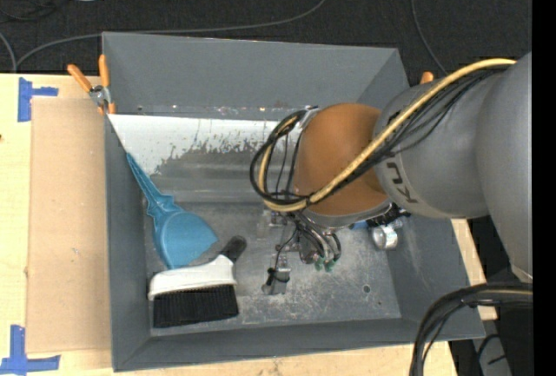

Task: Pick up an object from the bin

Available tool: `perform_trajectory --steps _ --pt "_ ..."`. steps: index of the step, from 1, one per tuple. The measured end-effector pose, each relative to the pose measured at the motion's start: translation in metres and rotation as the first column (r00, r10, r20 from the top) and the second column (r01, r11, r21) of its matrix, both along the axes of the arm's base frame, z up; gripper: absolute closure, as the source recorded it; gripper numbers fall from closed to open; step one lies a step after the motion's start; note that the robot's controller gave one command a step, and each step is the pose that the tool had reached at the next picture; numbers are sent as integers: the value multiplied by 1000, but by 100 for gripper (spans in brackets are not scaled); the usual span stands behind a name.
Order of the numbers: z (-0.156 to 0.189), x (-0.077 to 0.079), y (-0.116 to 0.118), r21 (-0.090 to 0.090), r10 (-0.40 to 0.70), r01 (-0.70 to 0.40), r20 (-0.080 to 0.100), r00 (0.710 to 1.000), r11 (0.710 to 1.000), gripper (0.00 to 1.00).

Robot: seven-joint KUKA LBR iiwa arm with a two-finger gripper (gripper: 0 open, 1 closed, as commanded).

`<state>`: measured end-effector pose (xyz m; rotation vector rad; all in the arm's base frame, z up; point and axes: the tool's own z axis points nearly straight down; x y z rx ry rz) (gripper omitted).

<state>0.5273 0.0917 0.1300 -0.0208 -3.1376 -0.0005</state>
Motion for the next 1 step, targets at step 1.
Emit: perform_trajectory --steps 1 --pt "0 0 0 0 0 0 0 1000 1000 0"
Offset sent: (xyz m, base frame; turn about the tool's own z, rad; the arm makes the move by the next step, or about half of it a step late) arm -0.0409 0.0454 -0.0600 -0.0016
